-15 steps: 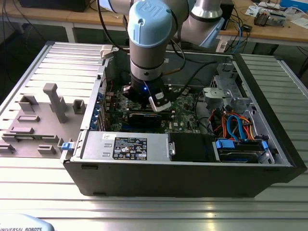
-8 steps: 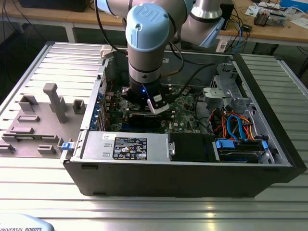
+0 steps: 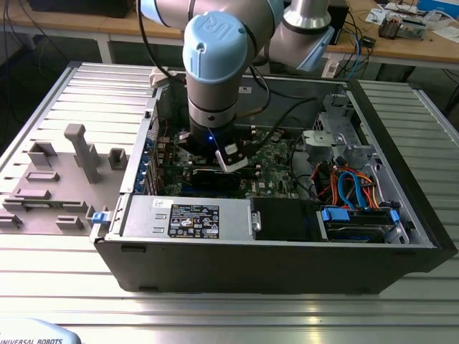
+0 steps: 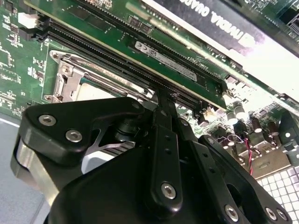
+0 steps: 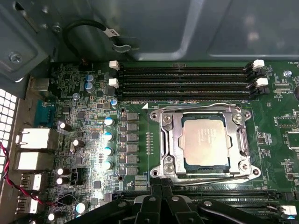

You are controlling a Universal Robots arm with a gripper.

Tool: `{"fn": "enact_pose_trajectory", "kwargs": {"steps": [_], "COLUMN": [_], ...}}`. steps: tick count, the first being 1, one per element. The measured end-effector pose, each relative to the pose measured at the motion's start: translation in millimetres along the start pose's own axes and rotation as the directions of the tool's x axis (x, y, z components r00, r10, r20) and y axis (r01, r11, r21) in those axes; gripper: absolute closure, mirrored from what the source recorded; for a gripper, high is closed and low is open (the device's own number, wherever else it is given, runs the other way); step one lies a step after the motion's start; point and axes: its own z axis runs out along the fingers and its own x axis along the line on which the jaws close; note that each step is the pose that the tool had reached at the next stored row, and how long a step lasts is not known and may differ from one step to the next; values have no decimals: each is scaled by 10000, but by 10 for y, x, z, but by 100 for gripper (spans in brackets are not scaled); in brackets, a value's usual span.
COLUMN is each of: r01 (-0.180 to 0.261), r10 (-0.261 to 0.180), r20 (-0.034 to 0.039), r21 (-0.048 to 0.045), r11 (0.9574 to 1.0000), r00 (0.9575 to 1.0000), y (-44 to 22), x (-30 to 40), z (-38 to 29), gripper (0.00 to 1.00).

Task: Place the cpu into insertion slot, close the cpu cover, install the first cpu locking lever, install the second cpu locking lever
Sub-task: 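Install the second cpu locking lever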

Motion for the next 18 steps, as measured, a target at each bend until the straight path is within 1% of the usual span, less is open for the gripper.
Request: {"fn": "enact_pose_trajectory", "kwargs": {"steps": [4,7,12,18], "r01": [-3,-7,-11,-12], "r10": [3,7,11,12], "r20": [1,2,-1,2], "r21": [-42,-65,-82,-124], "r11": [10000,10000,10000,9999], "r00": [10000,10000,10000,10000], "y": [-5,5,14,26], "x": [13,25,47,54], "z": [23,37,59,87], "gripper": [89,89,89,89]}}
